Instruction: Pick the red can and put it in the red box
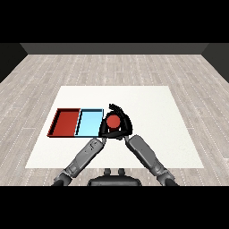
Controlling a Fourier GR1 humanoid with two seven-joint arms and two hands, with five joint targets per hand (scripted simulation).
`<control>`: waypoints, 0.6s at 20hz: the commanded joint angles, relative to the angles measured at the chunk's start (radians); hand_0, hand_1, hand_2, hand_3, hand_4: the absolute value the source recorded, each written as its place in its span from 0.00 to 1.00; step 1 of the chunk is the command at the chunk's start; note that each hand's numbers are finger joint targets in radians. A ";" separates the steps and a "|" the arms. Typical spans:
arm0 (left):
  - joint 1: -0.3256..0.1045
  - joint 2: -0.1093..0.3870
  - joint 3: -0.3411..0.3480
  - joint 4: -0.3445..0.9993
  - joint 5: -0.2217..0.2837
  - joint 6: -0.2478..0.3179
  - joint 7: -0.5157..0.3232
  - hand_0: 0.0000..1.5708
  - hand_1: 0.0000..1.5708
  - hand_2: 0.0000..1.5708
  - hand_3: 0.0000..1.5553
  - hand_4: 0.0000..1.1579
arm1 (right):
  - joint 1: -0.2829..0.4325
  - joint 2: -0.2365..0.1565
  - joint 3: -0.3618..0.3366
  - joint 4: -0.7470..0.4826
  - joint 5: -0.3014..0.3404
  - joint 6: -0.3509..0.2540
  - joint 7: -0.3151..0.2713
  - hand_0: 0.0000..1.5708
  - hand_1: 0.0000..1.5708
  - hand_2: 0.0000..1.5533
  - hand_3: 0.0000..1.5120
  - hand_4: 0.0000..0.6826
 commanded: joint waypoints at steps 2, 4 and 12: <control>0.076 -0.007 -0.015 -0.037 -0.063 -0.036 -0.006 1.00 1.00 1.00 0.95 1.00 | 0.033 0.017 -0.038 0.017 0.059 0.027 -0.022 0.00 0.00 0.00 0.00 0.00; 0.036 -0.016 -0.058 0.015 -0.015 0.034 -0.018 1.00 1.00 1.00 0.96 0.99 | -0.016 0.018 -0.043 0.025 0.096 -0.011 0.004 0.00 0.00 0.00 0.00 0.00; 0.058 -0.016 0.060 0.077 0.014 -0.072 -0.078 1.00 1.00 1.00 0.95 0.97 | -0.018 -0.059 -0.170 -0.278 0.104 -0.026 0.132 0.00 0.00 0.00 0.00 0.00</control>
